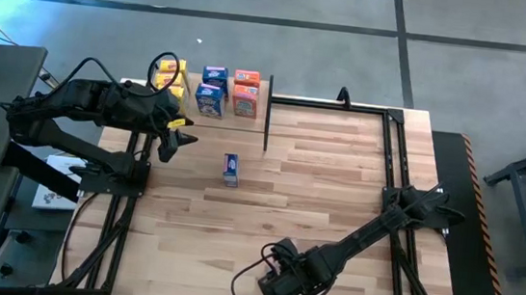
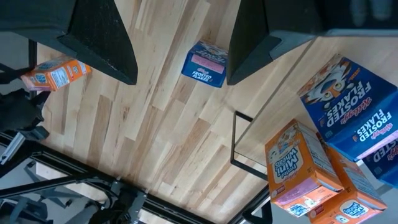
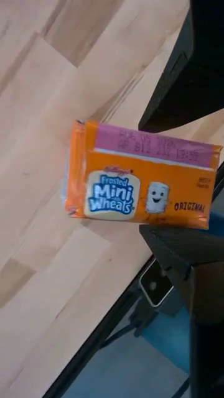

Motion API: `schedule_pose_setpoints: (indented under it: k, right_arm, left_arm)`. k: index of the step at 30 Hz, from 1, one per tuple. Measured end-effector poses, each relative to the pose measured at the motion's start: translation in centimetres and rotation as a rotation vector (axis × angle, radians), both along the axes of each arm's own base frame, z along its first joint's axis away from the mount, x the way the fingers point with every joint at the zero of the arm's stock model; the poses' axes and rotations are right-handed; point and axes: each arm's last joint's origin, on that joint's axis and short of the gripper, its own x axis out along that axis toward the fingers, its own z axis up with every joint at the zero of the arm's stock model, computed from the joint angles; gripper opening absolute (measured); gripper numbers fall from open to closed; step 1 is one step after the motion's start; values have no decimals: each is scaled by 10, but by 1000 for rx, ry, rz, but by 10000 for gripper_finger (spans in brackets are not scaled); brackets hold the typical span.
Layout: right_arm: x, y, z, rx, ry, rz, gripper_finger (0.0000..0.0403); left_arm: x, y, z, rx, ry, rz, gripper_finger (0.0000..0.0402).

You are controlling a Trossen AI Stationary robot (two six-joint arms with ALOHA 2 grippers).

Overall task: Stack cereal on shelf
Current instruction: Put the orange cereal box on the shelf aligned with the other orange cereal boxes

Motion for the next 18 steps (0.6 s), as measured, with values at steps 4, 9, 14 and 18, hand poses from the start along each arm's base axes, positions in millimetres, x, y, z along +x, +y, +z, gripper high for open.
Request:
schedule_pose_setpoints:
  k: [4,9,14,18]
  right_arm:
    - [1,1,-4,-4,10,20,246]
    - [2,0,-4,-18,1,23,242]
    - [2,-1,-4,-12,7,31,211]
    - [2,-1,-4,-11,8,31,176]
  left_arm:
    - [0,0,0,0,0,0,239]
    - [0,0,0,0,0,0,239]
    - [0,0,0,0,0,0,239]
    - [0,0,0,0,0,0,239]
